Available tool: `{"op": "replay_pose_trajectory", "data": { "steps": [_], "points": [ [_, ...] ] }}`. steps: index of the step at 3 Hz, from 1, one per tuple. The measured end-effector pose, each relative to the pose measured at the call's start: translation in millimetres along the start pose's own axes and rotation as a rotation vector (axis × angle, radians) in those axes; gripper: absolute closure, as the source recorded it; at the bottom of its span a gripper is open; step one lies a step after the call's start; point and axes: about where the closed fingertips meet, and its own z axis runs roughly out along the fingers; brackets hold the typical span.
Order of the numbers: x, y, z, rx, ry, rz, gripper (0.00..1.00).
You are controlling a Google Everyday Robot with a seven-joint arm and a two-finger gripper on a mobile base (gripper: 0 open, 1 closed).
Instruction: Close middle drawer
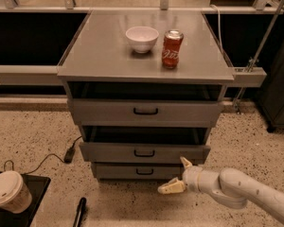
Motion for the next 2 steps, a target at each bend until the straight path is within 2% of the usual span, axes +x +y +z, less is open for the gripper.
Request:
{"op": "replay_pose_trajectory", "data": {
  "steps": [1,2],
  "points": [
    [-16,-39,22,0.028,-0.027,0.016,0.0],
    [-29,-69,38,0.072,-0.026,0.041,0.0]
  ]
}}
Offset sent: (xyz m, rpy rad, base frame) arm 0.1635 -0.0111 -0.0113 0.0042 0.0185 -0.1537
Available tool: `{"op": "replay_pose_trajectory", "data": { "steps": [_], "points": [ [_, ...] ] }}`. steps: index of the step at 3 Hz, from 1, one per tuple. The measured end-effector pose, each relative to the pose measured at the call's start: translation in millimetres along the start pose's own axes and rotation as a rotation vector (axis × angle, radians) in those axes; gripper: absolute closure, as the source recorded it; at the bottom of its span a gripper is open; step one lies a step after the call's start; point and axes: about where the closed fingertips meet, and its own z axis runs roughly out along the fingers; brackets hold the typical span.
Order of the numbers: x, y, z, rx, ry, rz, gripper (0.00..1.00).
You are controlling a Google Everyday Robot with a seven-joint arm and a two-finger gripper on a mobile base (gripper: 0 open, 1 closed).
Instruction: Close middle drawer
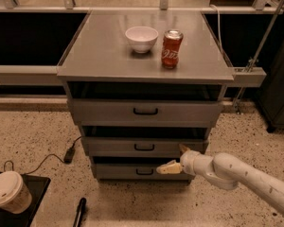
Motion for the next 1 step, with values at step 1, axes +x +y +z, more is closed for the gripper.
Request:
{"op": "replay_pose_trajectory", "data": {
  "steps": [1],
  "points": [
    [0.0,0.0,0.0,0.0,0.0,0.0,0.0]
  ]
}}
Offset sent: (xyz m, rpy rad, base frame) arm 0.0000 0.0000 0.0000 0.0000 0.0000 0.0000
